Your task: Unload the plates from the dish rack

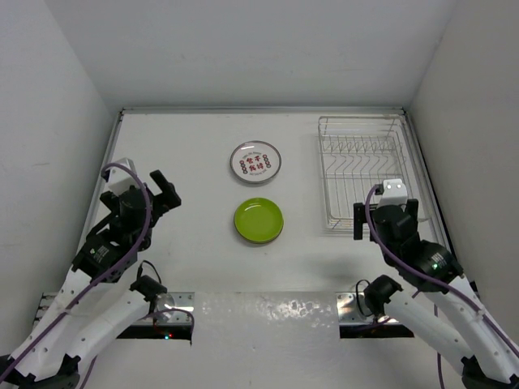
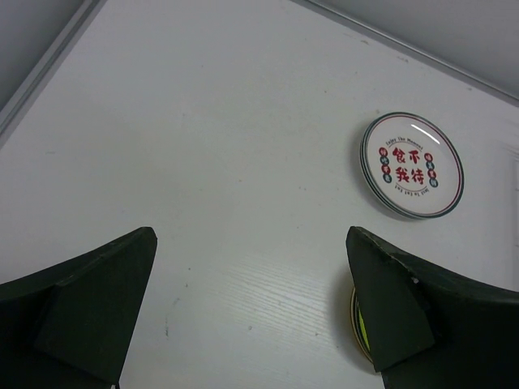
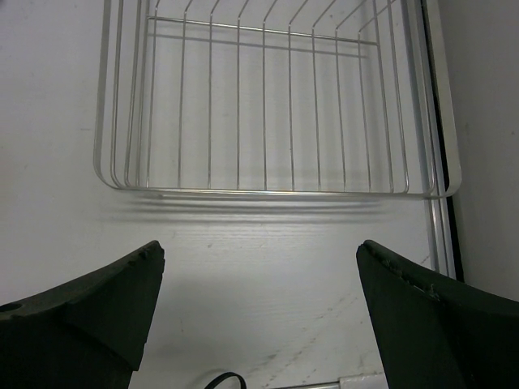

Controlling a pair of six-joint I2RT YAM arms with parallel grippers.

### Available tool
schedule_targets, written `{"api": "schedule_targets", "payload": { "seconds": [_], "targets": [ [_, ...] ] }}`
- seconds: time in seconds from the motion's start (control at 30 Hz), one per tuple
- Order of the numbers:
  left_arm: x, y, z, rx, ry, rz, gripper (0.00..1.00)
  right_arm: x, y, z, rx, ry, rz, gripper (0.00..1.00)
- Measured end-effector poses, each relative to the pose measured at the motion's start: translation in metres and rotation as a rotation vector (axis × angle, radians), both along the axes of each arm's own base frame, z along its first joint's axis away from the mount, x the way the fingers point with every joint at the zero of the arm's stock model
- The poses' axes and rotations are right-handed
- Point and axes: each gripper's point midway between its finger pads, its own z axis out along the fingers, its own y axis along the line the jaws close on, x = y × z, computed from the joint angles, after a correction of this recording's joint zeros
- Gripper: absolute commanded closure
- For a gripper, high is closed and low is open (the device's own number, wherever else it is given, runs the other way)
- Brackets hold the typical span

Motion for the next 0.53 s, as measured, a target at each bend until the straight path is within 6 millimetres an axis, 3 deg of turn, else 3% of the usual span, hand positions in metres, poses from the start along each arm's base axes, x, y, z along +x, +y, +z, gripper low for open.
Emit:
{"api": "schedule_targets", "payload": {
  "seconds": [0.53],
  "targets": [
    [0.0008,-0.0019,0.0000,-0.004,0.000,-0.007,0.00,-0.0011,0.0036,0.0023,0.034,-0.020,0.017,0.01]
  ]
}}
